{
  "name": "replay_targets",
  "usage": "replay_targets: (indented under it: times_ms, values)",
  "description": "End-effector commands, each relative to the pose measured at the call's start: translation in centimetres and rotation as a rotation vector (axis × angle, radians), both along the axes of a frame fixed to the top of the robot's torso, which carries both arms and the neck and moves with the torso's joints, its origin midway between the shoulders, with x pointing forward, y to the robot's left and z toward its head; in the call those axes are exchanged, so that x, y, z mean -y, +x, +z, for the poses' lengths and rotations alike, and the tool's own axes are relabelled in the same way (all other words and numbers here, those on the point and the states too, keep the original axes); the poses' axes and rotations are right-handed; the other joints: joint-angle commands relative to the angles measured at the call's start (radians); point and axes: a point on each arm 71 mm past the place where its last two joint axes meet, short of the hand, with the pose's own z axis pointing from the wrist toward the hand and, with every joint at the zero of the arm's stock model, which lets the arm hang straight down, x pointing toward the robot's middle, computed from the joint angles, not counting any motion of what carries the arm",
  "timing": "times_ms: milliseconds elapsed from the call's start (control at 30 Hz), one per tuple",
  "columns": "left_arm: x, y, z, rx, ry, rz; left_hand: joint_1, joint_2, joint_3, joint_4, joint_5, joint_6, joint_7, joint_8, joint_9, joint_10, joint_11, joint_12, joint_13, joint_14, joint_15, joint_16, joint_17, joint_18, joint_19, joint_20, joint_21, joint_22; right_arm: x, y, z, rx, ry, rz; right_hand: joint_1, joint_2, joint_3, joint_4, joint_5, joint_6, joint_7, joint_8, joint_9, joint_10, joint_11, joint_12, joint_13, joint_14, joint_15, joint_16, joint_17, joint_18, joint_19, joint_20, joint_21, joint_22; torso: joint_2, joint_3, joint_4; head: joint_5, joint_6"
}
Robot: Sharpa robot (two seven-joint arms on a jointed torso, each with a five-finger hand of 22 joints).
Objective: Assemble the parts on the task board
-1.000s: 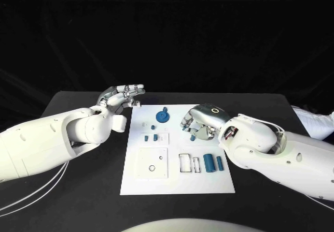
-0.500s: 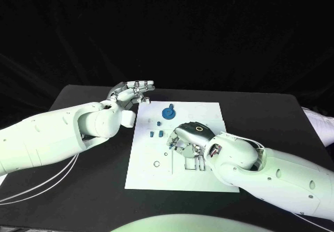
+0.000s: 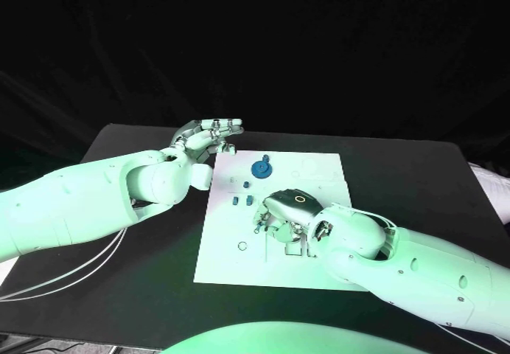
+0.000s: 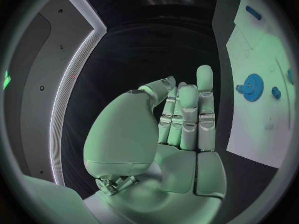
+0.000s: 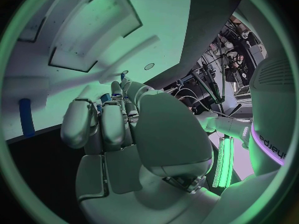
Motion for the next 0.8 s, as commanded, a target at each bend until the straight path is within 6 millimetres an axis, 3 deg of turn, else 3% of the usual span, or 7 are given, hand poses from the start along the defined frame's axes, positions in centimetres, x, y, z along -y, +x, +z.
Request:
replay_targets:
  times_ms: [33,800]
  values:
    - [0.28,-0.03,0.09,0.008,-0.009,-0.023,0.007,0.003,-0.001,-0.004,-0.002,-0.006,-0.003,0.004,-0.001,-0.006,-0.002,0.006,0.000,-0.006,0.000,-0.003,-0.001,0.010,-0.004,-0.001,-0.006,-0.002,-0.11,-0.22,-0.57,-0.002,-0.037,0.018,-0.005,0.002,0.006,0.000,0.003,0.002,0.006,0.002,0.001,0.028,-0.023,-0.001,0.000,0.039,-0.003,0.003,-0.001,0.009,0.006,0.000,0.003,-0.001,0.000,0.0007,-0.0012,0.003,-0.004]
    - [0.18,0.02,0.01,0.000,-0.008,-0.027,0.007,0.003,-0.002,-0.005,-0.002,-0.007,-0.002,0.004,-0.001,-0.007,-0.001,0.007,0.000,-0.007,0.000,-0.004,-0.003,0.010,-0.004,-0.001,-0.007,-0.002,-0.29,-0.61,-0.38,0.038,-0.076,0.030,-0.008,0.001,0.009,-0.003,0.004,0.002,0.007,0.001,0.002,0.029,-0.022,-0.002,-0.001,0.039,-0.002,0.004,0.000,0.009,0.006,0.001,0.003,-0.001,0.000,0.0011,-0.0019,0.007,-0.014]
